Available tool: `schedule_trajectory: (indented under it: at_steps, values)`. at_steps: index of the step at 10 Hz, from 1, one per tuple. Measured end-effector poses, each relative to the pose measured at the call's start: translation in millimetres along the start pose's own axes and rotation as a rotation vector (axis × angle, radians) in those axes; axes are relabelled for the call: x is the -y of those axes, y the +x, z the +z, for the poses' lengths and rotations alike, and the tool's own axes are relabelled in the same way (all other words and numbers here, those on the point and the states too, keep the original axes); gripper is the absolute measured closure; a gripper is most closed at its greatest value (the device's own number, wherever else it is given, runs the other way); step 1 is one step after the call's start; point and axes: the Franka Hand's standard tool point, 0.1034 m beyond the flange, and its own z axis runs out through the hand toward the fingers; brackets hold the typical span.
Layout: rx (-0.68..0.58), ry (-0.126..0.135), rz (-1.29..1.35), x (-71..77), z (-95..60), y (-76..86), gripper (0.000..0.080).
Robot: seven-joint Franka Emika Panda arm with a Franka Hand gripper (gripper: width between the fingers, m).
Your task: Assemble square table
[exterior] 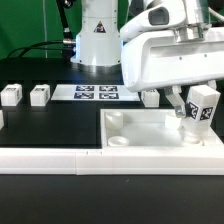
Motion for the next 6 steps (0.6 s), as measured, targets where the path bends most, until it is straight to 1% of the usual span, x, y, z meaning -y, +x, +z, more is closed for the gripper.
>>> schedule_trajectory:
  at_steps: [2,4,6]
  values:
    - [0.004,0.002,0.004,-0.3,7.9,-3.9,0.0512]
    - [-0.042,-0.017,-0.003,-3.9,9.5,-1.9,0.0512]
    - [-0.048,-0.016,-0.004,-3.7,9.0,-1.6,0.0512]
